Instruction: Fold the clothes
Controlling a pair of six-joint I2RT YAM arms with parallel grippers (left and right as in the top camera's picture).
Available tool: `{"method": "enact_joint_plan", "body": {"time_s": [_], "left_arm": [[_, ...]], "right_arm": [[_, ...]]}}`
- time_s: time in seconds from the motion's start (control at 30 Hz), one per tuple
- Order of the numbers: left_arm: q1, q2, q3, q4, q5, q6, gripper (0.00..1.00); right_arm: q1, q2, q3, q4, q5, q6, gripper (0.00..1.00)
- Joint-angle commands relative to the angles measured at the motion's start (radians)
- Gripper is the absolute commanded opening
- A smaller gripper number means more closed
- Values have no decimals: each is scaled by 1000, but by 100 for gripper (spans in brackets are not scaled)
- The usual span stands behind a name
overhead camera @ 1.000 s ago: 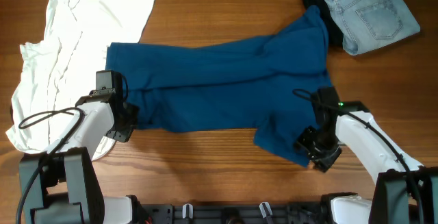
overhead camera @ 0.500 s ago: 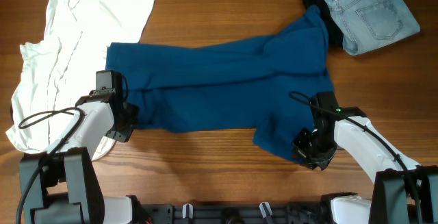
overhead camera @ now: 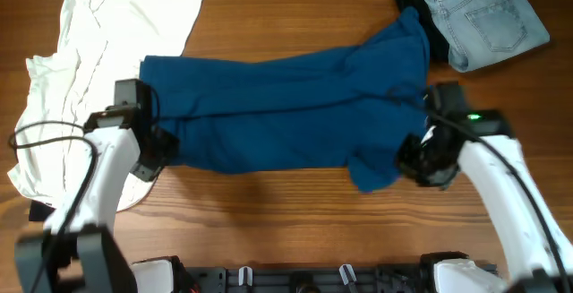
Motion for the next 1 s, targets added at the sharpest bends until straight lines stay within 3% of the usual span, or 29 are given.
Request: {"method": "enact_joint_plan", "body": {"time_s": [0.0,0.37,0.5,0.77,0.97], "left_arm": [[6,-129,39,-65,-6,124,4],[6,-409,99,-280,5,191,4],[6,-453,125,-298,5,190,4],[6,-335,124,-290,4,190,4],[6,-142,124,-173,3,190,4]], "right_arm": [[-66,-105,150,-92,44,-108,4],[-351,-199,476,-363,43,-317,4],[-360,-180,491,-343,33,-341,4],[-357,45,490,-272,-11,-449,4],[-306,304,490,-123,-64,-520,4]]}}
